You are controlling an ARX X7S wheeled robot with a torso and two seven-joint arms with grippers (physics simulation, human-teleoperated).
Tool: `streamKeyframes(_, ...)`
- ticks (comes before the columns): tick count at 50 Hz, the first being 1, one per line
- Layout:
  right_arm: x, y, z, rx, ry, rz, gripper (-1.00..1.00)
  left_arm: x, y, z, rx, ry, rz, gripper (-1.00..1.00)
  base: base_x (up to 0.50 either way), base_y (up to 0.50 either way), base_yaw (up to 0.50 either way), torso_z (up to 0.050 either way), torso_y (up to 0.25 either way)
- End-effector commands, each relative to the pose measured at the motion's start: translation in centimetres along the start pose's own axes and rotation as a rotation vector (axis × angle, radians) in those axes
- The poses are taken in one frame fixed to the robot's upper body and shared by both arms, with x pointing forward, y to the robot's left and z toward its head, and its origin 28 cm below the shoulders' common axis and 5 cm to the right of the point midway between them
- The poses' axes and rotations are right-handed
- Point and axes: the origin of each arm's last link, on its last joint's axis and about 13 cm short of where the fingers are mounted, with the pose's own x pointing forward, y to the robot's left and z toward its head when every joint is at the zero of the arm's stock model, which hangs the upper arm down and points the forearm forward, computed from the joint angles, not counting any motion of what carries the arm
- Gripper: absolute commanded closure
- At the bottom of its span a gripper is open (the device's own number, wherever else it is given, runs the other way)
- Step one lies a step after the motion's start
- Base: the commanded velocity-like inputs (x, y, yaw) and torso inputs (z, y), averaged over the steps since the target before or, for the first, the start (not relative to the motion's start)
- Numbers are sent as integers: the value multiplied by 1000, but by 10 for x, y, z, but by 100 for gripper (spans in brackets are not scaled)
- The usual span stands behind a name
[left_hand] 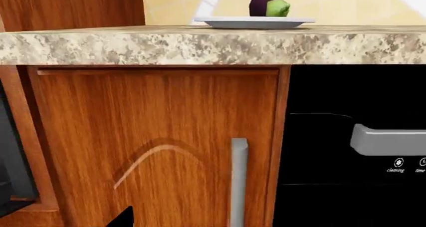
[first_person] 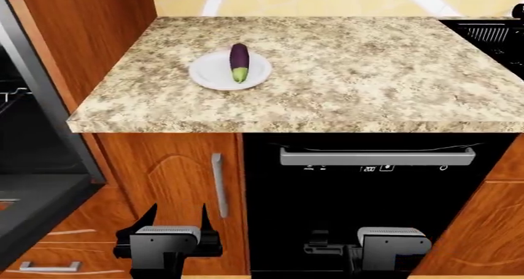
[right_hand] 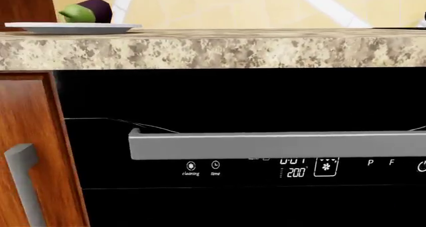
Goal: Place the eggplant on the rack of the oven.
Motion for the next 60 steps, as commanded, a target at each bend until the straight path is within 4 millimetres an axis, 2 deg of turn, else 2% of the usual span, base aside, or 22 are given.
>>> streamKeyframes(1, 0, 0, 0, 1, -1, -1, -100, 0, 0, 0, 1, 0, 2, -100, 0, 406, 0, 0, 0)
streamKeyframes(17, 0, 0, 0, 1, -2, -7, -100, 0, 0, 0, 1, -2, 4, -100, 0, 362, 0, 0, 0)
streamKeyframes(32, 0, 0, 0, 5, -1, -9, -100, 1, 1, 1, -33, 13, 8, -100, 0, 33, 0, 0, 0)
streamKeyframes(60, 0, 0, -1, 11, 12, -8, -100, 1, 0, 0, -21, 32, 5, -100, 0, 0, 0, 50, 22)
